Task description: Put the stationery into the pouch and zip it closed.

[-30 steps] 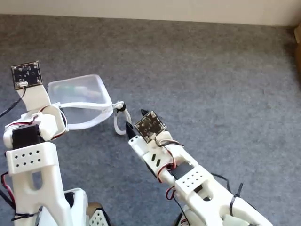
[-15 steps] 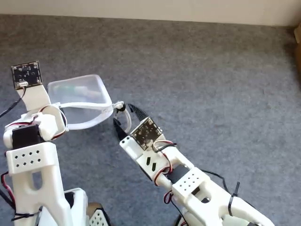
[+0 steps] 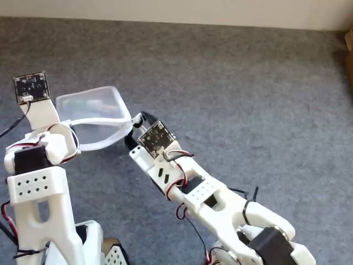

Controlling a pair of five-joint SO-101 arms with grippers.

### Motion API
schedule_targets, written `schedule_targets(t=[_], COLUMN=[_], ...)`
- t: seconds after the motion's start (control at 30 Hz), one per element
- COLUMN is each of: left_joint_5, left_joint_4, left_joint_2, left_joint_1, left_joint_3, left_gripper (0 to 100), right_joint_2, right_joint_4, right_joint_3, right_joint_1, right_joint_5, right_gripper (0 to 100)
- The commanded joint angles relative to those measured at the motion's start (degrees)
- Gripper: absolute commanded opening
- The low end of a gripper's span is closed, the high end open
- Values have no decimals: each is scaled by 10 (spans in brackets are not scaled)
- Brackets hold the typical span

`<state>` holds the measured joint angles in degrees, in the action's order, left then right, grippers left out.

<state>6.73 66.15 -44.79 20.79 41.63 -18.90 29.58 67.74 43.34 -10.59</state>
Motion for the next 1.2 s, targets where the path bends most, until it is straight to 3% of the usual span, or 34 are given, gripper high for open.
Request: schedule_targets(t=[0.0,0.6,0.83,1.0,1.17], left_joint_5=[-2,-2,-3,-3,-4], left_joint_4=[-11,-11,-11,-11,-11], left_joint_2=[-4,-4,-4,-4,-4], left_joint_1=[7,7,8,9,9], left_joint_3=[-5,-4,-4,-4,-4], left_gripper=[11,11,11,11,11], right_joint_2=[0,5,4,0,-3], right_joint_4=[30,27,29,30,31], right_joint_3=[-37,-30,-29,-24,-13], right_joint_1=[-11,-38,-39,-38,-42], right_joint_5=[0,1,-5,-86,-100], right_gripper=[195,190,76,5,5])
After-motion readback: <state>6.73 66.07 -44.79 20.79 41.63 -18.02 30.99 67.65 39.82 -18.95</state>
